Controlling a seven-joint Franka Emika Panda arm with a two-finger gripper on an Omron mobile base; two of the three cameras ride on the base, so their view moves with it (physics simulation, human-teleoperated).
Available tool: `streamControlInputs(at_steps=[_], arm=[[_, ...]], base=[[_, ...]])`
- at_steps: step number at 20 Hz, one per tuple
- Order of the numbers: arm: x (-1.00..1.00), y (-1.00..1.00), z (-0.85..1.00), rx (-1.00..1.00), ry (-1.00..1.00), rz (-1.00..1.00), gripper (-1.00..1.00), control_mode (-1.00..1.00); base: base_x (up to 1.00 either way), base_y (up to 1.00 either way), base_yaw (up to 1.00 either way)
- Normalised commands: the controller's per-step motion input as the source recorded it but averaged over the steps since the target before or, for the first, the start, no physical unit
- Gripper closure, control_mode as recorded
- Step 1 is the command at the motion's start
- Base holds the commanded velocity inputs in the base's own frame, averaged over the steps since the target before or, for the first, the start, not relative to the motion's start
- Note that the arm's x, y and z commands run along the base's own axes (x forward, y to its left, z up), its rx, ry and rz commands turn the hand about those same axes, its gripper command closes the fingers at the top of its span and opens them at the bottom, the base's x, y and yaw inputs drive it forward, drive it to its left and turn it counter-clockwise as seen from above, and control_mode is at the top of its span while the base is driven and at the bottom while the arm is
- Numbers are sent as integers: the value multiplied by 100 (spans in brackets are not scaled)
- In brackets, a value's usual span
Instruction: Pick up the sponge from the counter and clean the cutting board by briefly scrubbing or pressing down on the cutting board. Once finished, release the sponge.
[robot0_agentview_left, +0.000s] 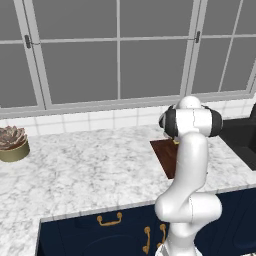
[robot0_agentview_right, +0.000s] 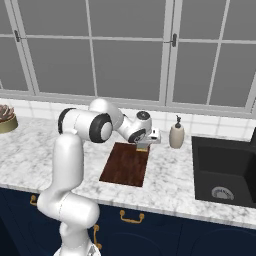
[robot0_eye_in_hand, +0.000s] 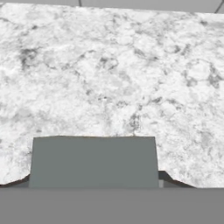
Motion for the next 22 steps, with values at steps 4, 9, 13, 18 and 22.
streamControlInputs(at_steps=[4, 9, 13, 18, 22], arm=[[-9, -8, -28, 0, -5, 0, 100, -100], [-14, 0, -1, 0, -11, 0, 100, -100], [-31, 0, -5, 0, -4, 0, 100, -100], [-40, 0, -14, 0, -1, 0, 100, -100], [-39, 0, -18, 0, 0, 0, 100, -100]], base=[[0, 0, 0], [0, 0, 0], [0, 0, 0], [0, 0, 0], [0, 0, 0]])
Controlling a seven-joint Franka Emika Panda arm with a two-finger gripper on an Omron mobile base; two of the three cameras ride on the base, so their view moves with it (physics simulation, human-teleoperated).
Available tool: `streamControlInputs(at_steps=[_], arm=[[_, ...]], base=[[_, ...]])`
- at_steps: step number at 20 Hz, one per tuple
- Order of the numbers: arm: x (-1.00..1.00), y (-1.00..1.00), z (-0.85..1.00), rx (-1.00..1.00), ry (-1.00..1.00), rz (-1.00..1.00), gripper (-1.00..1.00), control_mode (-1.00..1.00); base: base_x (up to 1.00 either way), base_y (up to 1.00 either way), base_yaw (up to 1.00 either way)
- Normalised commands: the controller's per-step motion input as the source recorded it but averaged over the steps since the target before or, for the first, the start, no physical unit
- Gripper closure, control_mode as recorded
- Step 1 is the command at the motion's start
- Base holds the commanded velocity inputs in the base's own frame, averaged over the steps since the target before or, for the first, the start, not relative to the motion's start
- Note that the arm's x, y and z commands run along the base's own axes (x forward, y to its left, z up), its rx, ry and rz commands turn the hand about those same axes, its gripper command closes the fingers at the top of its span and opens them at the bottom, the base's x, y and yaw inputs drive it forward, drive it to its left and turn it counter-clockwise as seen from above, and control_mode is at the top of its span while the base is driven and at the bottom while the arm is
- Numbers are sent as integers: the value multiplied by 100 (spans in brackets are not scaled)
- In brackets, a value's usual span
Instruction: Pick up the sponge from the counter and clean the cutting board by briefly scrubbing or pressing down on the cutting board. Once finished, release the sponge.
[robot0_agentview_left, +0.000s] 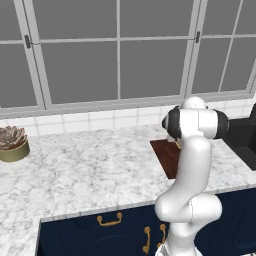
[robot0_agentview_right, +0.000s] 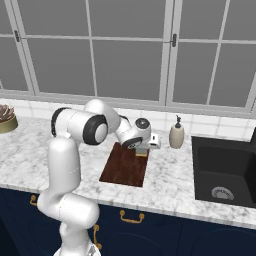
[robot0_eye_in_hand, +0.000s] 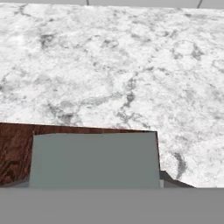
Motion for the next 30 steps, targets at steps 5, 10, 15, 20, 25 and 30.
streamControlInputs(at_steps=[5, 10, 15, 20, 25, 30], arm=[[-44, 0, -13, 0, 0, 0, 100, -100], [-52, 0, -21, 0, 2, 0, 100, -100], [-53, 0, -26, 0, 3, 0, 100, -100], [-63, 0, -25, 0, 2, 0, 100, -100], [-73, 0, -20, 0, 3, 0, 100, -100], [-78, 0, -24, 0, 3, 0, 100, -100]], base=[[0, 0, 0], [0, 0, 0], [0, 0, 0], [0, 0, 0], [0, 0, 0], [0, 0, 0]])
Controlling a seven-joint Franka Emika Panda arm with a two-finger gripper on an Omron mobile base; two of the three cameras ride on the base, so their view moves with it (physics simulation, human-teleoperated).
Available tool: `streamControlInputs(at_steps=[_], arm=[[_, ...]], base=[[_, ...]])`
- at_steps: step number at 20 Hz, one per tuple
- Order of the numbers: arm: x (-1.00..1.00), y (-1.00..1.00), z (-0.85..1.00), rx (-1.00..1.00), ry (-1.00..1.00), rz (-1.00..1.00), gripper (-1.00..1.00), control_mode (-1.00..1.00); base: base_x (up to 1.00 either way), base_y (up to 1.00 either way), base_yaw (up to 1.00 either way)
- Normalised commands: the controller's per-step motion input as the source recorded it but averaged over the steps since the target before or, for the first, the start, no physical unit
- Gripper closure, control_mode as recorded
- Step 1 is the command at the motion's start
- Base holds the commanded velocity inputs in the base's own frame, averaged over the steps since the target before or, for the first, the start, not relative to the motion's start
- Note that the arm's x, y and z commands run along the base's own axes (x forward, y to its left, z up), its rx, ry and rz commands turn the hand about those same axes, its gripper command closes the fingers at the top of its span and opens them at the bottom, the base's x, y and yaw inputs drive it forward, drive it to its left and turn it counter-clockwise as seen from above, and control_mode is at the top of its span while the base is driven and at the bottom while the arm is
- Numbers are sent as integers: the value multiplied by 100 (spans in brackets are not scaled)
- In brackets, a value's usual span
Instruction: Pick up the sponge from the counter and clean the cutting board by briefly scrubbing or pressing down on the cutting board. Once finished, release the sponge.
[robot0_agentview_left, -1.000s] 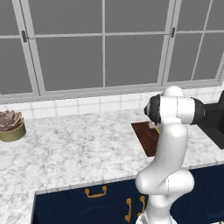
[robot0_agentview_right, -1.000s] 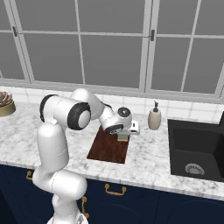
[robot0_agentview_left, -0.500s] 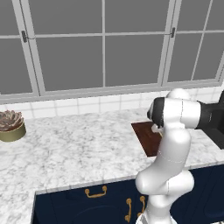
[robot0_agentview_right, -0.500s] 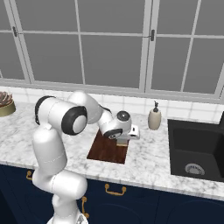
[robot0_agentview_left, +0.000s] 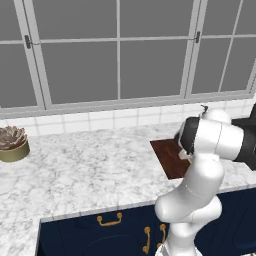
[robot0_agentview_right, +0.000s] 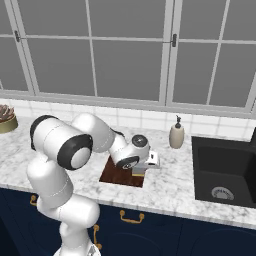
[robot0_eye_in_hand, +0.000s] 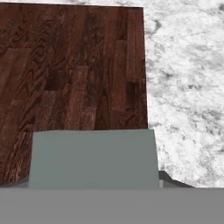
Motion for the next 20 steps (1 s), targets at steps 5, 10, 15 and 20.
streamControlInputs(at_steps=[5, 10, 15, 20], arm=[[-77, 0, -24, 0, 6, 0, 100, -100], [-75, 0, -18, 0, 9, 0, 100, -100], [-85, 0, -8, 0, 4, 0, 100, -100], [-72, 0, 4, 0, 1, 0, 100, -100]], base=[[0, 0, 0], [0, 0, 0], [0, 0, 0], [0, 0, 0]])
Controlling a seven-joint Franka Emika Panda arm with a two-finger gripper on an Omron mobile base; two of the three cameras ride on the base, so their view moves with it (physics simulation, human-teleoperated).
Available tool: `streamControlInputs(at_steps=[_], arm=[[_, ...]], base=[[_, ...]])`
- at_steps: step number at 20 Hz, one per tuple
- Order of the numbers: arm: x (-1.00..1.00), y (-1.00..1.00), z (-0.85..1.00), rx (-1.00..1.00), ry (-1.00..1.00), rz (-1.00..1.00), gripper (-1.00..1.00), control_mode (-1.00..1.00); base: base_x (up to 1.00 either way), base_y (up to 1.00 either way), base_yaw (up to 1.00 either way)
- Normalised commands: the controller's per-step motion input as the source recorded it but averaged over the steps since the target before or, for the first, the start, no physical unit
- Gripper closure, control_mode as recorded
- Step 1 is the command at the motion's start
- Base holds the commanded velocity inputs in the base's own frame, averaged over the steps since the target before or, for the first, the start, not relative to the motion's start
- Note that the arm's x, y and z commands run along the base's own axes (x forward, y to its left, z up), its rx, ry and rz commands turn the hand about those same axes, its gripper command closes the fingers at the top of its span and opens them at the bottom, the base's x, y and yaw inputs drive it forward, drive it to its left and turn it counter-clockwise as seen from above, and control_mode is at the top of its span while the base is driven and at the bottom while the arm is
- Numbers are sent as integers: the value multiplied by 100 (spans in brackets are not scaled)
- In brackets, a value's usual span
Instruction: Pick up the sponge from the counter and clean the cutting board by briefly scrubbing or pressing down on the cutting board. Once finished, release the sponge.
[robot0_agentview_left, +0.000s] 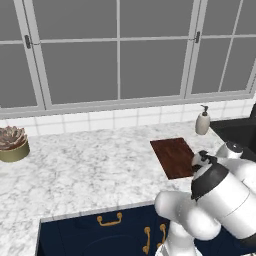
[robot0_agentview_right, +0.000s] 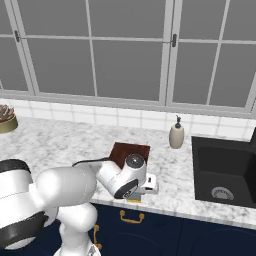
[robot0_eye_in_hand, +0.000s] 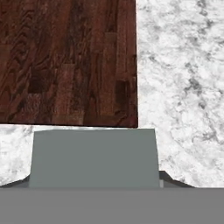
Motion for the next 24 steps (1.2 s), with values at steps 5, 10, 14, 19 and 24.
streamControlInputs(at_steps=[5, 10, 14, 19, 24], arm=[[-3, 34, 83, 0, 1, 1, 100, -100], [11, 42, 99, 0, 19, 1, 100, -100], [23, 84, 52, 0, 0, 0, 100, -100], [65, 100, 16, 1, 5, 0, 100, -100], [84, 100, 0, 4, 16, 7, 100, -100]], base=[[0, 0, 0], [0, 0, 0], [0, 0, 0], [0, 0, 0], [0, 0, 0]])
